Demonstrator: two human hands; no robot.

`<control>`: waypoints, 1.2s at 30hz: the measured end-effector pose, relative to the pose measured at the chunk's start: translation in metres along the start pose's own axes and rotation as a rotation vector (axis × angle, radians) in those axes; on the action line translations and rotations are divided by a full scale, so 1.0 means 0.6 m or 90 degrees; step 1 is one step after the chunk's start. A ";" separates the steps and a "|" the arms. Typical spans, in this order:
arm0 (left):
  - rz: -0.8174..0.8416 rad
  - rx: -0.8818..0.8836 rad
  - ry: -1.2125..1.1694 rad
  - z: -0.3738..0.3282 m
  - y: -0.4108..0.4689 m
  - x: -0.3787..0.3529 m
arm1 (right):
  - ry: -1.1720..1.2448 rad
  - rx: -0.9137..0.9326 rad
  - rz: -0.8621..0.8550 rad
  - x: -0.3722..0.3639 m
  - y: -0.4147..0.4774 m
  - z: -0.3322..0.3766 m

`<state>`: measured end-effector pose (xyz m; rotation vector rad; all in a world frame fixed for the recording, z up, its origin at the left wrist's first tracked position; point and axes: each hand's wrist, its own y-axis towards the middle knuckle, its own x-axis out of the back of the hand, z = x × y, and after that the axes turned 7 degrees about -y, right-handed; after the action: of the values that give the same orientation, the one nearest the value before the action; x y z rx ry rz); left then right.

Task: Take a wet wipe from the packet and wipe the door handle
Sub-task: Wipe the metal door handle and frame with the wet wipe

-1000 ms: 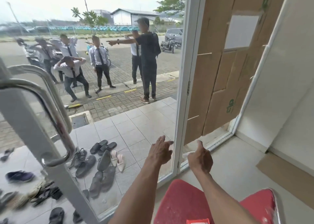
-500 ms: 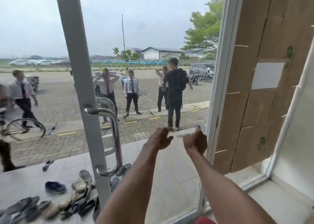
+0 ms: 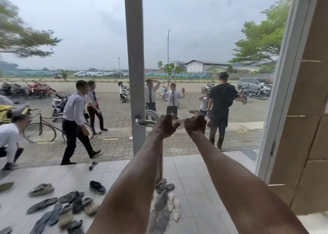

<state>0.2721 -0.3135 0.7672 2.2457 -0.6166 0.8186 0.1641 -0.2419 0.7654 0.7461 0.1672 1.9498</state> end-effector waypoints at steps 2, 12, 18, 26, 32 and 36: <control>-0.052 0.006 0.008 0.011 0.005 0.024 | 0.019 0.040 0.034 -0.015 0.002 0.026; -0.234 0.123 -0.018 0.064 0.002 0.101 | 0.118 0.074 0.209 -0.086 0.052 0.057; -0.303 0.191 -0.017 0.072 -0.006 0.128 | 0.141 0.226 0.344 -0.120 0.035 0.083; -0.336 0.246 -0.051 0.125 0.009 0.157 | 0.215 0.136 0.375 -0.151 0.062 0.089; -0.339 0.262 -0.231 0.155 0.038 0.167 | 0.352 -0.015 0.396 -0.173 0.082 0.090; -0.317 0.300 -0.329 0.177 0.042 0.165 | 0.312 -0.030 0.312 -0.196 0.092 0.090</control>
<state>0.3659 -0.4255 0.7842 2.8973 -0.0533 0.1267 0.1890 -0.3795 0.7812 0.2744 0.2496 2.5750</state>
